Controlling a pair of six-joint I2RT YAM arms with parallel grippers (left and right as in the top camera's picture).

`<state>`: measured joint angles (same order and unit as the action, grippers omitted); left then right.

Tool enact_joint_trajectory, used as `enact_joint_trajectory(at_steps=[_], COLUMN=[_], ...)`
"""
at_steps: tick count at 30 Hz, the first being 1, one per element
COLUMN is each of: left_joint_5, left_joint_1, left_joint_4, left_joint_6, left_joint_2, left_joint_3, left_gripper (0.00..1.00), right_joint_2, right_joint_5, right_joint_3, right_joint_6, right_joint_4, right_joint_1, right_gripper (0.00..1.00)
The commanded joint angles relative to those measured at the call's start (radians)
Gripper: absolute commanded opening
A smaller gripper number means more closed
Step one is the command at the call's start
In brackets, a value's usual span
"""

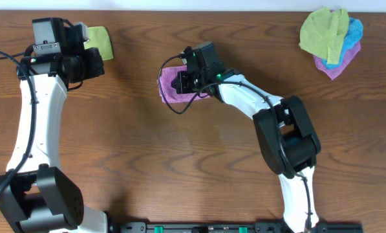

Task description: Fold the cloth

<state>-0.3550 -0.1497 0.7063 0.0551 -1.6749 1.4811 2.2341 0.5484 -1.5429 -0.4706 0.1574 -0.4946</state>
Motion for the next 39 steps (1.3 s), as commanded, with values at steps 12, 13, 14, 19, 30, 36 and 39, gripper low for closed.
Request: enact_joint_trajectory(at_steps=[12,13,14,19,30,36,39], left_joint_5=[-0.276,-0.298,-0.314,-0.431,-0.401,-0.401,-0.401], left_joint_1=[0.003,0.005,0.005,0.019,0.171,0.172,0.172], left_joint_4=[-0.149,-0.186,-0.222,-0.385,-0.659,-0.740,-0.784], left_joint_6=[-0.006,-0.001,0.014,0.086,0.299,0.328,0.360], left_joint_2=[-0.005,-0.005,-0.005,-0.005,-0.153,-0.264,-0.305], left_joint_3=[-0.281,-0.319,-0.354,-0.449,-0.472,-0.472,-0.471], left_gripper=[0.11,0.24,0.35,0.69,0.76,0.79,0.80], right_joint_2=[-0.555,-0.605,-0.650,-0.833,-1.017,-1.030,-1.032], right_joint_5=[-0.251,-0.279,-0.297,-0.343,-0.373,-0.373,-0.372], right_joint_3=[-0.067,-0.067,-0.067,-0.067,-0.067,-0.067,-0.067], right_joint_6=[0.314,0.336,0.359,0.400,0.446,0.469,0.469], right_joint_4=[0.637,0.698,0.750,0.911,1.140,1.213,1.218], right_joint_1=[0.163,0.176,0.190,0.245,0.355,0.370,0.370], right_gripper=[0.21,0.37,0.53,0.74,0.99,0.99,0.99])
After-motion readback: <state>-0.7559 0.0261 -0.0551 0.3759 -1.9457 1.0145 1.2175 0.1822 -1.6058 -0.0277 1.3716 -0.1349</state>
